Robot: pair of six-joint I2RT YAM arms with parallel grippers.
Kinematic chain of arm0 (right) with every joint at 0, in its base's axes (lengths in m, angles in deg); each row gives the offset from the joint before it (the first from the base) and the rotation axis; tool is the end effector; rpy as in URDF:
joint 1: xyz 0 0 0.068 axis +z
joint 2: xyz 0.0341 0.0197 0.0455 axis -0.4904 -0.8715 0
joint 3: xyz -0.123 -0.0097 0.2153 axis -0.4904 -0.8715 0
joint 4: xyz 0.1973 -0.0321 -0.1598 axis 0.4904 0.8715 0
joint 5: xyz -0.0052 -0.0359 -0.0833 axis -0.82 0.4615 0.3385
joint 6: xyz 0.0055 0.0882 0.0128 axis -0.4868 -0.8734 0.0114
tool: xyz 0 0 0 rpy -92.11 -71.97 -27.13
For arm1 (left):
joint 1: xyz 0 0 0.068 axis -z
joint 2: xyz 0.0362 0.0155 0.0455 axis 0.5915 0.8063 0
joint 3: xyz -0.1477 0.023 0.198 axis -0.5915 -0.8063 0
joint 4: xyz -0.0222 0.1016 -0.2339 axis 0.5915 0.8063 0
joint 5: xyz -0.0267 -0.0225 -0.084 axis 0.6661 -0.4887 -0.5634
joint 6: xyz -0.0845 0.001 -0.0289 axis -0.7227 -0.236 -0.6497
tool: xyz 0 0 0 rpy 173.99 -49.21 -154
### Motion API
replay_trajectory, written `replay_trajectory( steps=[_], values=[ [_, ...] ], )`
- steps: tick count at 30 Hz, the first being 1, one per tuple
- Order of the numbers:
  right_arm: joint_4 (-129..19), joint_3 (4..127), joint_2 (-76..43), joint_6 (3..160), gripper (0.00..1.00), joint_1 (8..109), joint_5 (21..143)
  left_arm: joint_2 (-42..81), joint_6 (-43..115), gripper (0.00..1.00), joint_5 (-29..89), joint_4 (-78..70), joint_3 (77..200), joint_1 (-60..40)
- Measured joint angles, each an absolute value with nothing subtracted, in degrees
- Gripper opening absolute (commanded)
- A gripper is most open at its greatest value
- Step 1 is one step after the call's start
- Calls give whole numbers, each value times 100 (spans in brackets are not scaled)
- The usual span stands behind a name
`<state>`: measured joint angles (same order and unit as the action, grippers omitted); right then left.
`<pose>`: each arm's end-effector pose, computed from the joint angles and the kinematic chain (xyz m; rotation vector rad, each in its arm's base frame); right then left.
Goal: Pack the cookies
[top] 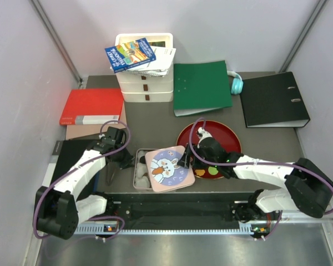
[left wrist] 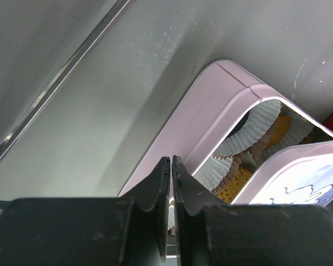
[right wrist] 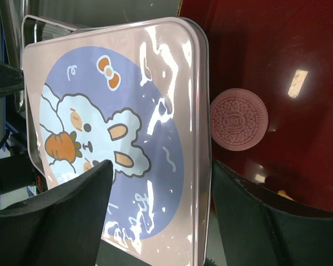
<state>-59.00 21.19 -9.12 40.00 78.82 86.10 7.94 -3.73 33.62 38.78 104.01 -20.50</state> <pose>0.1849 0.2230 0.1293 -0.0586 2.4334 0.9245 0.2069 -0.0650 0.1339 -0.8337 2.6952 -0.4091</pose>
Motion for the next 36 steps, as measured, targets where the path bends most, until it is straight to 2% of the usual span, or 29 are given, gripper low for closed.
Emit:
replay_trajectory(
  steps=[18, 30, 34, 36],
  values=[
    [-6096, 2713, -1504, 3257, 70, 8503, 8864, 726, -369, 11, 3327, 3891, 10347, -2034],
    [-5207, 3286, -1318, 3537, 72, 8472, 9511, 729, -356, 14, 3460, 3937, 10469, -1993],
    [-4872, 3467, -1242, 3719, 69, 8470, 9721, 726, -354, 15, 3528, 3944, 10485, -1993],
    [-4700, 3474, -1060, 3898, 63, 8468, 9830, 726, -356, 15, 3589, 3964, 10504, -1993]
  ],
)
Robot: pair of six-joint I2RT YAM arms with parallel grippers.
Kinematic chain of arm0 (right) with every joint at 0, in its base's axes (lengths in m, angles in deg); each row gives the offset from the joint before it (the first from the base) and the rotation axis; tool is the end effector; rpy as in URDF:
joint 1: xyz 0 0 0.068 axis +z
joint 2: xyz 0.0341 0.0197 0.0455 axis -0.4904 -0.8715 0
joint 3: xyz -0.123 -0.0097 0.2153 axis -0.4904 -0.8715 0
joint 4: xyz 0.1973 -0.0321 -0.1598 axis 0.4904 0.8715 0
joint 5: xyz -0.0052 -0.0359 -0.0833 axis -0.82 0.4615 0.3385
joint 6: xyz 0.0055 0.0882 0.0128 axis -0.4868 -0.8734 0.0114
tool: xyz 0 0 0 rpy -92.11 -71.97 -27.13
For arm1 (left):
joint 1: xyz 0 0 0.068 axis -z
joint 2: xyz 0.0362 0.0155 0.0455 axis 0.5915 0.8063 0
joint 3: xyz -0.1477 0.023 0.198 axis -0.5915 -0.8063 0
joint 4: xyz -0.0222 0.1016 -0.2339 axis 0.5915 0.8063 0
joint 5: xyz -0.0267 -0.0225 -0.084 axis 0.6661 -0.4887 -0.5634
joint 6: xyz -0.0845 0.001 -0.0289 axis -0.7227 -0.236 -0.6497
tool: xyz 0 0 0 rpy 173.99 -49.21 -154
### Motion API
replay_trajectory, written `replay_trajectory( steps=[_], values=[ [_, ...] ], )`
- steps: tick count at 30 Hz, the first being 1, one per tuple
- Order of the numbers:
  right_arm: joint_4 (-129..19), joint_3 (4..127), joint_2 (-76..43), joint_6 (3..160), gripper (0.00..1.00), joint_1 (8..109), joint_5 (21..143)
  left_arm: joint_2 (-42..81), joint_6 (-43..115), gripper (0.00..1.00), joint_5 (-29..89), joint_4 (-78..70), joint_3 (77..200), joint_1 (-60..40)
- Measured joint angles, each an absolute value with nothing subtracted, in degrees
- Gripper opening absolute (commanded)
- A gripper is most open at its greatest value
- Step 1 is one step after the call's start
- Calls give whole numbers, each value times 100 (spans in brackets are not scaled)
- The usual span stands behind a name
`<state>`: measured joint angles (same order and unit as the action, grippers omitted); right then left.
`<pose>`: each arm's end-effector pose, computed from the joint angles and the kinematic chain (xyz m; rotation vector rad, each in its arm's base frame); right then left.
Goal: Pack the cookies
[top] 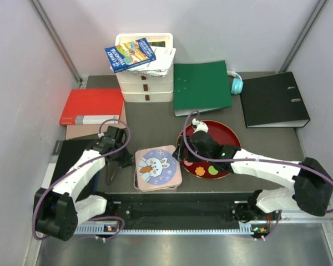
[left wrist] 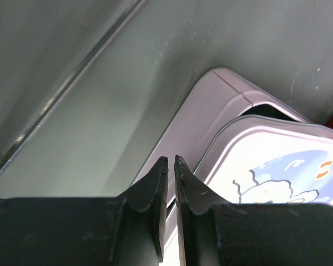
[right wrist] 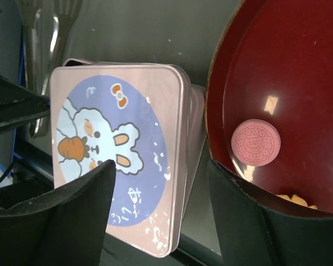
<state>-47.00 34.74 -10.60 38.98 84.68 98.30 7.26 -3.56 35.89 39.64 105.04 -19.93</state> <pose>0.1893 0.2517 0.1796 -0.0356 2.3628 0.7845 0.2082 -0.0643 0.1406 -0.8184 2.6702 -0.3723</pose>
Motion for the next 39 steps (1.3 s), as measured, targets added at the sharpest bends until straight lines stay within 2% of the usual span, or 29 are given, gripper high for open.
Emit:
replay_trajectory(
  steps=[1, 2, 4, 5, 8, 22, 39],
  values=[
    [-4593, 3493, -955, 4005, 59, 8470, 9843, 718, -354, 15, 3637, 3981, 10515, -1993],
    [-4514, 3533, -870, 4125, 48, 8470, 9826, 705, -354, 15, 3681, 3988, 10524, -1993],
    [-4422, 3666, -781, 4363, 34, 8474, 9732, 676, -354, 15, 3760, 3988, 10533, -1993],
    [-4402, 3745, -776, 4459, 19, 8485, 9666, 663, -356, 15, 3786, 3985, 10535, -1993],
    [-4339, 3867, -785, 4588, 0, 8533, 9544, 650, -360, 13, 3871, 3996, 10535, -1993],
    [-3017, 4005, -934, 4320, 0, 8551, 10035, 316, -225, 3, 4463, 4698, 10740, -1989],
    [-1812, 4678, -1970, 4285, 0, 9150, 9181, 375, -87, 3, 4352, 4790, 10749, -1982]
  ],
)
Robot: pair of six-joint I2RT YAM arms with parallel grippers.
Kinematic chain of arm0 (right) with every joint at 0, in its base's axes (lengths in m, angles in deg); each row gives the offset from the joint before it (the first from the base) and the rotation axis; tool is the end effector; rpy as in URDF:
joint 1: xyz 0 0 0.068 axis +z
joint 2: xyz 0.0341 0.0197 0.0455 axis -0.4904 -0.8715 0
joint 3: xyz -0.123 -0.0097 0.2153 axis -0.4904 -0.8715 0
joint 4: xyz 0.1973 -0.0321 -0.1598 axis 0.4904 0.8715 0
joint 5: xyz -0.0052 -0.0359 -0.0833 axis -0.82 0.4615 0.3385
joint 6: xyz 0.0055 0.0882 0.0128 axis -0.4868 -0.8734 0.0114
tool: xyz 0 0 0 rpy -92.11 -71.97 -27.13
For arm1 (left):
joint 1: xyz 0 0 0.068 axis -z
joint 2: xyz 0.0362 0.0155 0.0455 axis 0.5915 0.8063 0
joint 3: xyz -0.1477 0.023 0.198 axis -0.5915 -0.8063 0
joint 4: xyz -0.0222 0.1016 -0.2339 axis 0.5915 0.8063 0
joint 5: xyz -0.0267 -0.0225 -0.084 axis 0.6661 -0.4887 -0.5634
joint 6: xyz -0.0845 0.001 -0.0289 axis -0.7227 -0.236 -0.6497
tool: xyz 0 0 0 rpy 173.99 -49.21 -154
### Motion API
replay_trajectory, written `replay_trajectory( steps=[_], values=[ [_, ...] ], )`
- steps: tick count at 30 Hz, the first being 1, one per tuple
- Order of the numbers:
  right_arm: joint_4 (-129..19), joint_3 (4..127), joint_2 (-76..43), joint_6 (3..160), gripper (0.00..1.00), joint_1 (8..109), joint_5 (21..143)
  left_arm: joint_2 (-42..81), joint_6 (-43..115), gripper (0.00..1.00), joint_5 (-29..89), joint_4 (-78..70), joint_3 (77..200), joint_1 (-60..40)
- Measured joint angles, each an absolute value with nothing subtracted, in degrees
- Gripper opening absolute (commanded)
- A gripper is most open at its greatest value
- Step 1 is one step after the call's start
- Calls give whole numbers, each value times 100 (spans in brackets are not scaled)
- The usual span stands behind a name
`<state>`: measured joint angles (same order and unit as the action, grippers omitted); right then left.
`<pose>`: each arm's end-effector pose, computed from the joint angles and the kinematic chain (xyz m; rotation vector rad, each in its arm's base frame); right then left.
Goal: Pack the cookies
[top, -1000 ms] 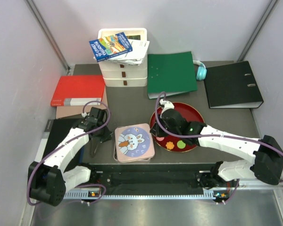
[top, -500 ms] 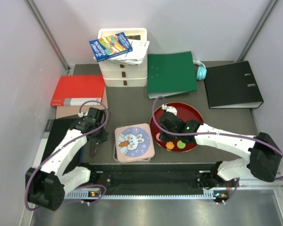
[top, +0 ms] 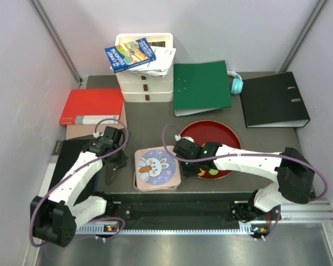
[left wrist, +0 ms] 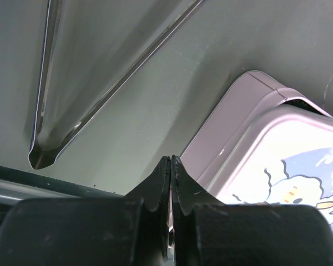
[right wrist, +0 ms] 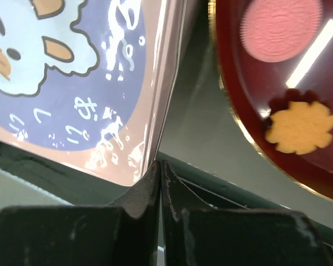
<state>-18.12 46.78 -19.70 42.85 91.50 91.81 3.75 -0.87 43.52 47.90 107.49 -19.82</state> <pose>0.1441 0.2653 0.1553 -0.3950 2.7785 0.4741 0.1964 -0.0503 0.1570 -0.7814 2.6569 -0.1720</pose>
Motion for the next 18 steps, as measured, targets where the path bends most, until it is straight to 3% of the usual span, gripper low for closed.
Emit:
replay_trajectory(
  steps=[18],
  values=[
    [-2201, 4750, -2144, 4094, 0, 9311, 8648, 375, -39, 4, 4225, 4772, 10749, -1982]
  ],
)
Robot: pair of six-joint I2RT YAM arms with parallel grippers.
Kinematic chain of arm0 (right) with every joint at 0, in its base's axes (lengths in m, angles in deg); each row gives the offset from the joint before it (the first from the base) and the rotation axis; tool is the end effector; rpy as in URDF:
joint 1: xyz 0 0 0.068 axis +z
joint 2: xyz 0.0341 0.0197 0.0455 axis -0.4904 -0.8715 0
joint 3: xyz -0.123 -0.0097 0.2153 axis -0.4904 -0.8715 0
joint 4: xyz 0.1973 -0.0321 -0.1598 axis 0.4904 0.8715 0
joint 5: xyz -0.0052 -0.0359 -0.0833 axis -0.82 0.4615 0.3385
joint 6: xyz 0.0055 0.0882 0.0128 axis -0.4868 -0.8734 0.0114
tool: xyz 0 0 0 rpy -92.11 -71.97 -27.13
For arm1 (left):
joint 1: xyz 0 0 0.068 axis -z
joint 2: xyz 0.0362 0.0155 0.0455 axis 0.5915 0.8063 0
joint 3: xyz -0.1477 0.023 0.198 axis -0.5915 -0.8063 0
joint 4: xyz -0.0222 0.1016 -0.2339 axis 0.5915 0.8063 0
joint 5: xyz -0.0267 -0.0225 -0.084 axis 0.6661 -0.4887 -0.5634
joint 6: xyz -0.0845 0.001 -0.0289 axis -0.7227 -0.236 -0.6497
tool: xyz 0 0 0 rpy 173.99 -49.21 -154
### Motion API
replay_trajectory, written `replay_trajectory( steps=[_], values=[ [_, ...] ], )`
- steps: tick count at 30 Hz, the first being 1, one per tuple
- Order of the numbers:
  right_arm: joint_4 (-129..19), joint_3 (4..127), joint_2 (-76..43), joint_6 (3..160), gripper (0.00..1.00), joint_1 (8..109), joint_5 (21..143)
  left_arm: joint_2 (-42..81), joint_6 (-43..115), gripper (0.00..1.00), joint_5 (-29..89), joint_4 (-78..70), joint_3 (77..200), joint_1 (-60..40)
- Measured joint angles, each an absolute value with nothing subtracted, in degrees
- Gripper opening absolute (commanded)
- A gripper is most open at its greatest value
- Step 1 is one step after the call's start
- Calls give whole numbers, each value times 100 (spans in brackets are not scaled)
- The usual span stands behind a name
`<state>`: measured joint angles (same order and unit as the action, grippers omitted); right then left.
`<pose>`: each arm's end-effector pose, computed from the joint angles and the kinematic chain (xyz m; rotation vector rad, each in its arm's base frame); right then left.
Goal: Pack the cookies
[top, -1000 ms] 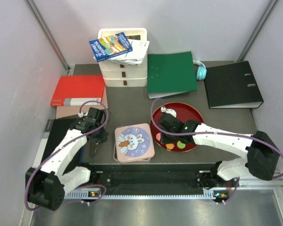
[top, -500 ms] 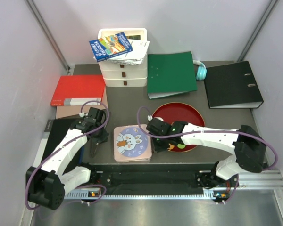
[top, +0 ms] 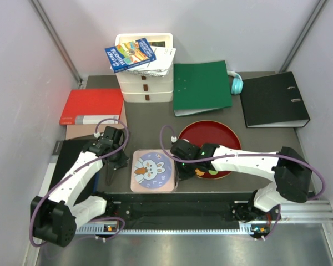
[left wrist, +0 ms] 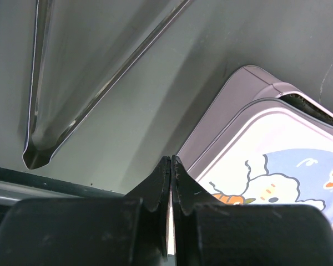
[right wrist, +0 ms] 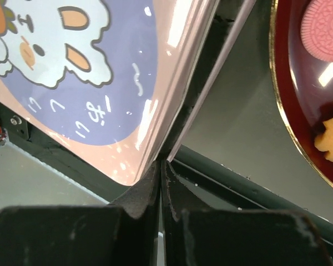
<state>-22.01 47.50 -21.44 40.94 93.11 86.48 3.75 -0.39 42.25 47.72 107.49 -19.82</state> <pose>0.1357 0.2842 0.1551 -0.4230 2.8034 0.6285 0.1964 -0.0521 0.1570 -0.7667 2.6681 -0.1987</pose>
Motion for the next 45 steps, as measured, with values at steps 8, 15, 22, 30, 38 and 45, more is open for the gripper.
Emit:
replay_trajectory(
  steps=[8, 15, 22, 30, 38, 45],
  values=[
    [-1716, 5034, -2002, 4092, 0, 9311, 9246, 414, 11, 5, 4216, 4737, 10749, -1982],
    [-2020, 5485, -1983, 4302, 0, 9298, 9423, 523, 13, 5, 4157, 4665, 10749, -1982],
    [-2763, 5677, -2424, 4459, 0, 9093, 9030, 543, 7, 5, 4092, 4593, 10729, -1982],
    [-3150, 5673, -3106, 4545, 0, 8468, 8613, 689, -41, 5, 4009, 4479, 10657, -1982],
    [-3224, 5670, -3181, 4628, 0, 8227, 8527, 816, -50, 5, 3945, 4425, 10657, -1982],
    [-3209, 5670, -3288, 4669, 0, 8098, 8508, 888, -48, 6, 3900, 4326, 10657, -1982]
  ],
)
